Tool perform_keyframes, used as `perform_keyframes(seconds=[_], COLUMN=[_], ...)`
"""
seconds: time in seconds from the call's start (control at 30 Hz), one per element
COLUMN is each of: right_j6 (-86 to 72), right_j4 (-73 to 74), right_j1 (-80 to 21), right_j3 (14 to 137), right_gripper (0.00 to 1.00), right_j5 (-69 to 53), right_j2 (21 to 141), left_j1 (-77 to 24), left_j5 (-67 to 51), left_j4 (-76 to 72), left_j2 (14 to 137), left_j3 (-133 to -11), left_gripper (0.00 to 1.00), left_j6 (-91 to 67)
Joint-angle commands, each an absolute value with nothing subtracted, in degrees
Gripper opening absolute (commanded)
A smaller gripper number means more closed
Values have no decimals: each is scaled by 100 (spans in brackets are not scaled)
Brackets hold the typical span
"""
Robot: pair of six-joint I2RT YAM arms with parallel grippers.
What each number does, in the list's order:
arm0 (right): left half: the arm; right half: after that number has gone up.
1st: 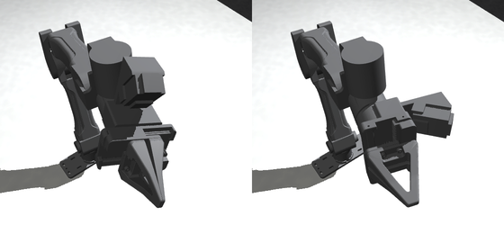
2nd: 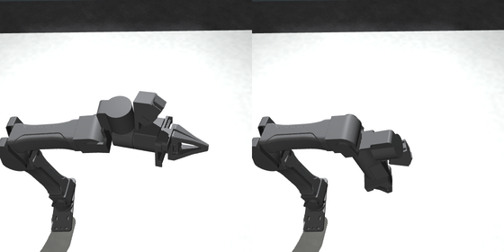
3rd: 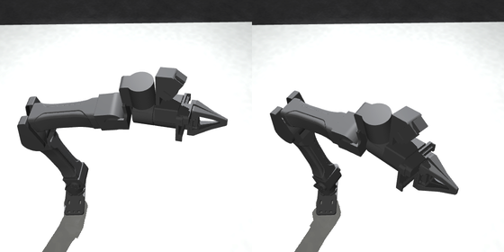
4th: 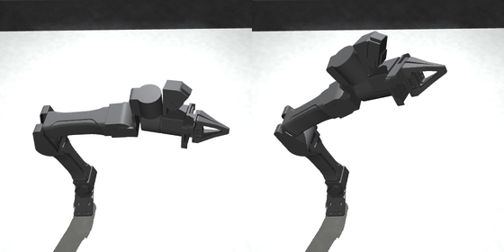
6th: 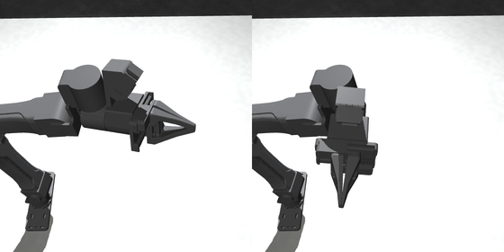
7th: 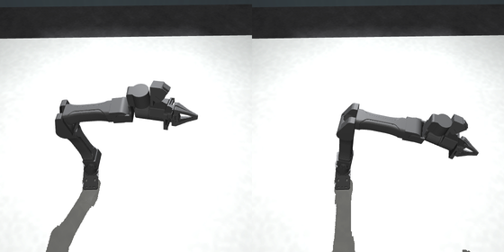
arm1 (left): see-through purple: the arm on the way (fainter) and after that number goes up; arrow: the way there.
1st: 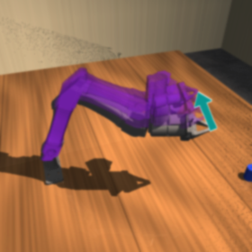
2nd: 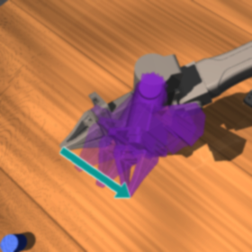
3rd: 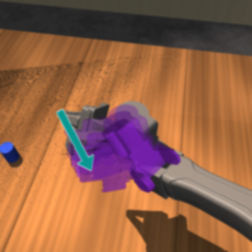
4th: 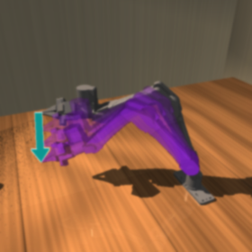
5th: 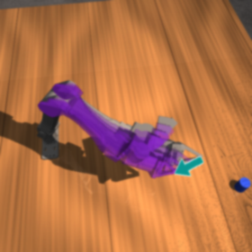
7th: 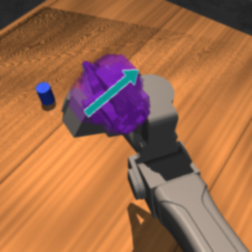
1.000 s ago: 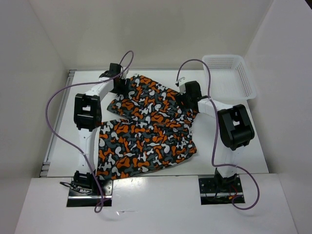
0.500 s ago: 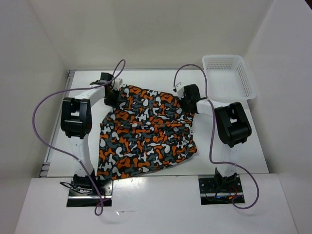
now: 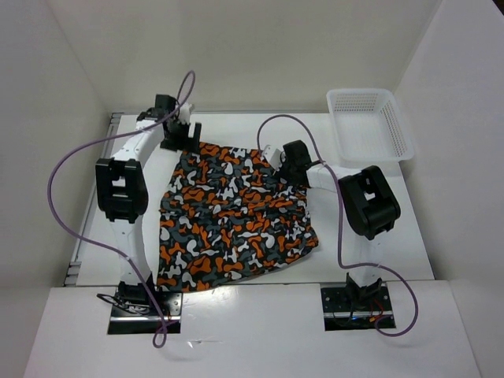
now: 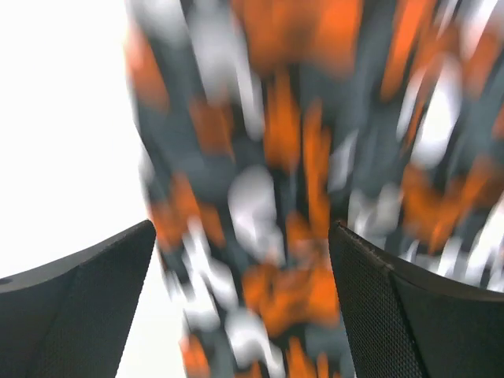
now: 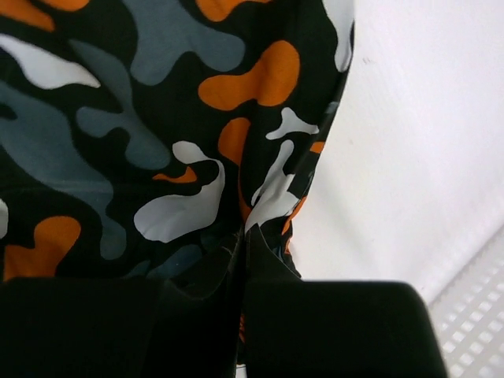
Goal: Fold and stack the shorts
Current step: Flatten the shorts out, then fold the shorts
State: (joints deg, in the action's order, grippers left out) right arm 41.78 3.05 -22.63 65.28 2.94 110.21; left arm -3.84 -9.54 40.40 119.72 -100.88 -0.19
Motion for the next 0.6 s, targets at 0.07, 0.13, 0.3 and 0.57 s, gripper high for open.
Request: perform_keyframes(seconds=[0.07,0.13,0.3,0.57], right_j6=[4930,5062,5063,5063], right_j4=[272,272,220,325], right_j1=[-2408,-2479,-2479,-2479], right_j3=[6408,6407,6354,6460], right_gripper=[0,0,0,0], right_j5=[369,439,439,492], right_j2=[11013,11013,10960,11013], left_j1=[-299,-360,-360,-413], left_j5=[-871,-511,-185,-729], left_j4=[3445,3524,4129,4447], left_j2=[13277,13595,14598,14880], left_j3=[-11916,-12276,-13464,-13553], left_gripper=[100,100,100,95], left_j6=[0,0,0,0])
